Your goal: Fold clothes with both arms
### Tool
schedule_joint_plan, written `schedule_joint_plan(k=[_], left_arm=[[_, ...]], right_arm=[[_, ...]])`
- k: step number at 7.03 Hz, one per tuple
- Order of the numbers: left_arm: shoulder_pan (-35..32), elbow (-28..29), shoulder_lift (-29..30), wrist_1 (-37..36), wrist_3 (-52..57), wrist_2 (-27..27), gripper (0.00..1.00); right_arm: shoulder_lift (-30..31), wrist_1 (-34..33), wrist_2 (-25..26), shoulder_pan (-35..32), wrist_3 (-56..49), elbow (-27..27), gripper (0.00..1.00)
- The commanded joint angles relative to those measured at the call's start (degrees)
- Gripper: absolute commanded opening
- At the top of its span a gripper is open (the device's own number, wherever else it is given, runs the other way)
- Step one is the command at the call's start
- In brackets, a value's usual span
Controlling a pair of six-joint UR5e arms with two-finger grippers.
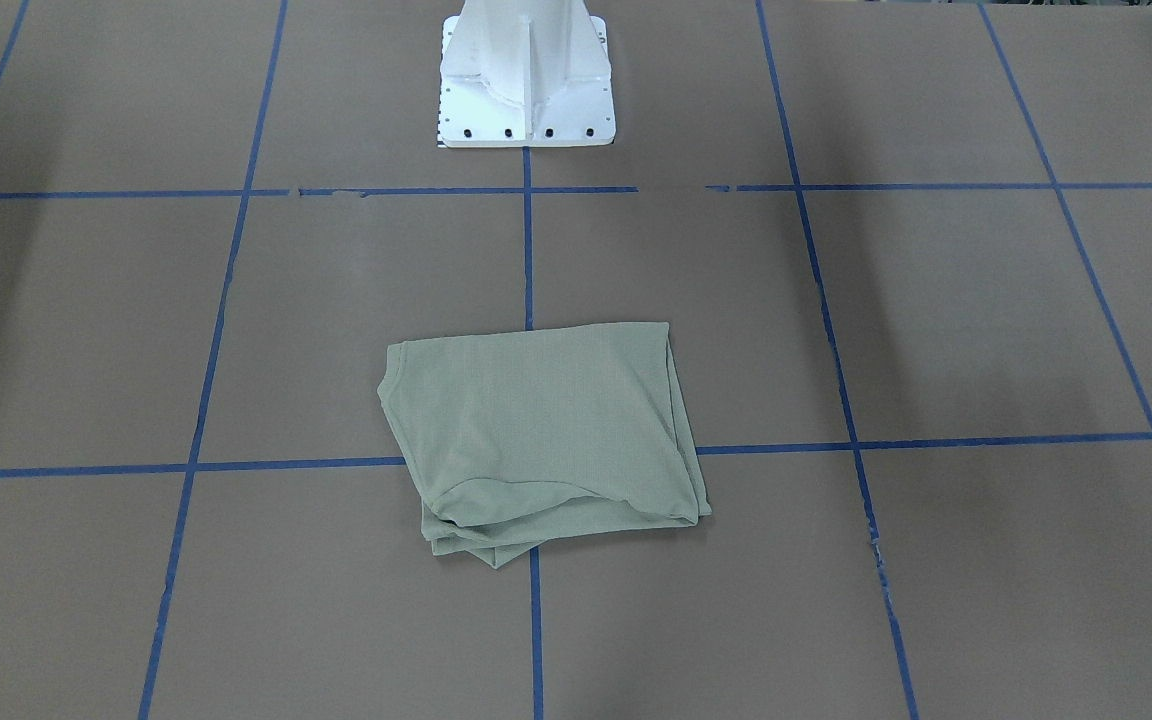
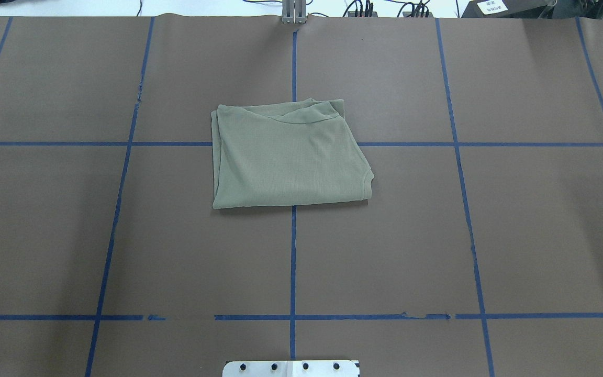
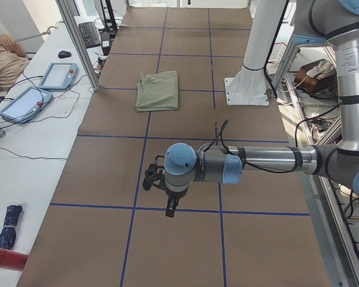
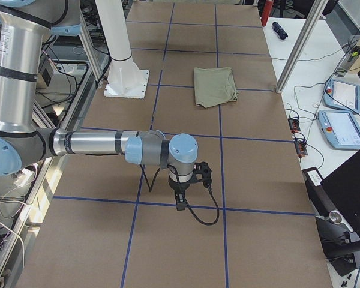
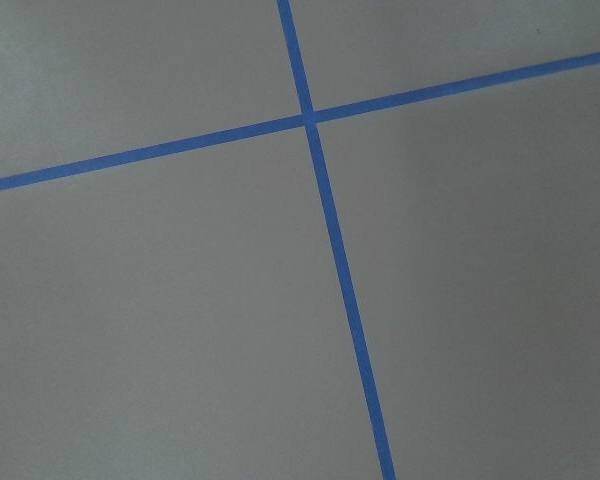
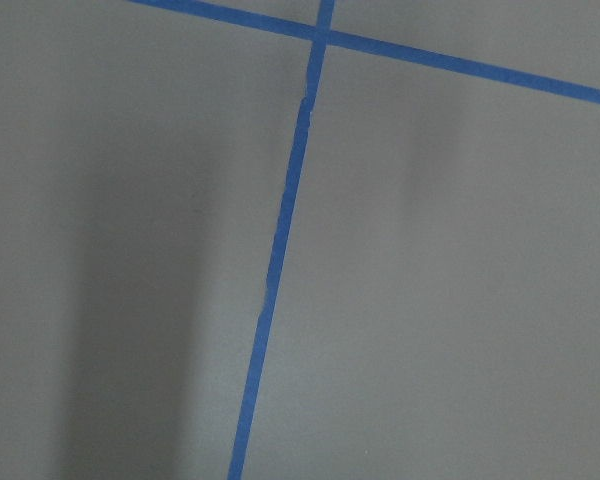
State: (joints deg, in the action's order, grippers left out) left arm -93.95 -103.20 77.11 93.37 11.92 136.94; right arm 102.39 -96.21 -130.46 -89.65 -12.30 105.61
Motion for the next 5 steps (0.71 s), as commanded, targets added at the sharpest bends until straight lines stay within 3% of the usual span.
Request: schedule_joint_plan(k=[1, 5], left_arm=[[-0.35, -0.59, -0.12, 0.4, 0.38, -0.27, 1.0], [-0.35, -1.65, -0.38, 0.32, 0.12, -2.11, 1.0]], right_arm=[[0.17, 0.06, 0.03, 0.0, -0.01, 0.56, 1.0], [0.26, -0.03, 0.03, -0.44, -0.01, 0.91, 1.0]])
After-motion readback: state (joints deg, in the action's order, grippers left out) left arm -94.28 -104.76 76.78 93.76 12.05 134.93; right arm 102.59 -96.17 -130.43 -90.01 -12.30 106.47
